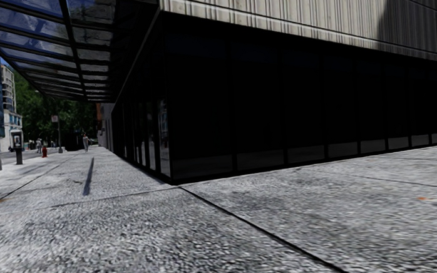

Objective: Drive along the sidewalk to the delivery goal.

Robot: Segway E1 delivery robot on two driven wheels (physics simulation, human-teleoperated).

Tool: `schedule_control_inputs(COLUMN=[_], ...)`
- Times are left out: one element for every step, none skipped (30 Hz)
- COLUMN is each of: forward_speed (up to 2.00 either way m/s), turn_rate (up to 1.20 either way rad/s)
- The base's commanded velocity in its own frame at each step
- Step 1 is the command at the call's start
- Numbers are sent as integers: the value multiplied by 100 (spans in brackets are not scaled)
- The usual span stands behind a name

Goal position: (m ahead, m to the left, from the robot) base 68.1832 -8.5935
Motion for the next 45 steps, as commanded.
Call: schedule_control_inputs(forward_speed=[132,132,132,132,132,132,132,132,132,132,132,132,132,132,132,132,132,132,132,132,132,132,132,132,132,132,132,132,132,132,132,132,132,132,132,133,133,133,133,136,139,140,140,140,140], turn_rate=[-40,-40,-40,-40,-40,-40,-40,-40,-40,-40,-40,-40,-40,-40,-40,-40,-40,-40,-40,-40,-40,-40,-41,-41,-41,-41,-41,-41,-41,-42,-42,-42,-43,-43,-43,-44,-44,-44,-44,-44,-44,-44,-44,-44,-44])
